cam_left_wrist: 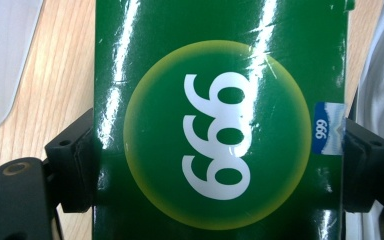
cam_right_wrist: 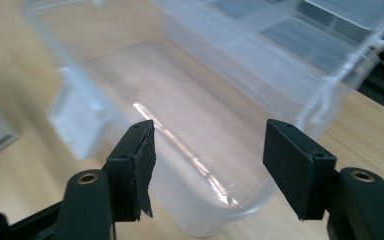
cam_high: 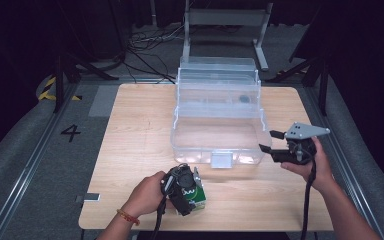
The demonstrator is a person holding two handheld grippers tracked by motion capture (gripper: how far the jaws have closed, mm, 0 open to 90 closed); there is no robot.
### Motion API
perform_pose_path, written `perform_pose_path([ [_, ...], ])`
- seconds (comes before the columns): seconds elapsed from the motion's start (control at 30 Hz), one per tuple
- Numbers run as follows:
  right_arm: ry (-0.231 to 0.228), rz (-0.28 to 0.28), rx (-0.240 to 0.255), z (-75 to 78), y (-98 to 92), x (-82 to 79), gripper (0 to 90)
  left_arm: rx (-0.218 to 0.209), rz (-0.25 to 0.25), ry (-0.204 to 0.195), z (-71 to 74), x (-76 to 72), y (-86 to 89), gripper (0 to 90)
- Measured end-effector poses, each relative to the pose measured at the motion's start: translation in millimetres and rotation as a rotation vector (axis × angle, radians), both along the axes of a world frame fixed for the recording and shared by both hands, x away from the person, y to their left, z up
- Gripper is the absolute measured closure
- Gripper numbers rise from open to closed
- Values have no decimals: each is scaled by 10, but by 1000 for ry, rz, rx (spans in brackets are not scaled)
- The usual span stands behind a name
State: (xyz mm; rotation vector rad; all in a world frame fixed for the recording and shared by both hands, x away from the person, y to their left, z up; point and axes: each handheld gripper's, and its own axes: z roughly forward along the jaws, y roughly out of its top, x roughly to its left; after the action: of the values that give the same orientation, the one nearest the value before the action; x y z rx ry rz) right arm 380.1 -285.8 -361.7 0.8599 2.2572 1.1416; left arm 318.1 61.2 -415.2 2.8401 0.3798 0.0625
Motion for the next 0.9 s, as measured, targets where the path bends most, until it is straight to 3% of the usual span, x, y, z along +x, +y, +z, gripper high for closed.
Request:
perform_pose_path([
  [0.07, 43, -23, -7, -30, -30, 136, 368, 2, 8, 0, -1, -6, 21, 150],
  [0.23, 67, -75, -37, -151, -96, 382, 374, 1, 17, 1, -7, -23, 109, 150],
  [0.4, 117, -106, -19, -285, -179, 547, 422, 24, 0, 11, -3, -42, 170, 152],
  [0.6, 147, -126, -35, -393, -162, 642, 424, 29, -16, 8, -6, -49, 193, 151],
  [0.9, 202, -111, -5, -513, -154, 728, 425, 19, -20, 8, -26, -54, 211, 150],
])
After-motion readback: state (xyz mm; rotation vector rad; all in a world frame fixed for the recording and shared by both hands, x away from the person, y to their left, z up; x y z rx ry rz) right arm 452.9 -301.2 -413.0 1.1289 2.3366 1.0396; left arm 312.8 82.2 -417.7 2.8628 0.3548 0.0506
